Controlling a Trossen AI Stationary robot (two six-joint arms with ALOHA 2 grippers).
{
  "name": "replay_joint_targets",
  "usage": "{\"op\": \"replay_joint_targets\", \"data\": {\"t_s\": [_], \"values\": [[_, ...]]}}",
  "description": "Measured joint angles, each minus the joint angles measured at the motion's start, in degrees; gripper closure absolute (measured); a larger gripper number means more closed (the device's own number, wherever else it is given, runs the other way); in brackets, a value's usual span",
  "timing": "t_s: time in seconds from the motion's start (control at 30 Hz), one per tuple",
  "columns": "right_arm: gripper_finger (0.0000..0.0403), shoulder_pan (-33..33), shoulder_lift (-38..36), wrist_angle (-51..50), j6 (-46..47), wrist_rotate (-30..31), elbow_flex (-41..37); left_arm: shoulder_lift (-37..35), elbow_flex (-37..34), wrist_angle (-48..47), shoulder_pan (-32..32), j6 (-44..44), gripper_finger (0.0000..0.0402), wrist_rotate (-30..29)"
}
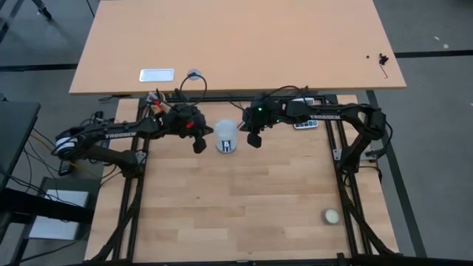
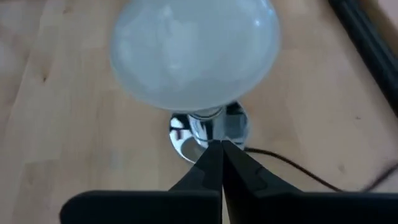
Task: Screw lightbulb
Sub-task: Remove the white lightbulb from the silver lamp
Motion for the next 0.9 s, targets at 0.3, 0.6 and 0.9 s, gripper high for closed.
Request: {"op": "replay_joint_targets", "data": {"t_s": [0.3,0.6,0.9], "values": [[0.0391,0.2,1.2,3.6,1.0,-1.0,0.3,1.1,0.0,2.3,0.0,0.0,0.0401,0.0],[0.0393,-0.1,1.2,2.2,0.4,-1.6,2.1,1.2,0.0,2.6,0.0,0.0,0.0401,-0.1],[0.0393,-0.1,1.2,2.2,0.4,-1.7,2.1,1.2,0.0,2.9,0.0,0.0,0.0401,-0.1]]}}
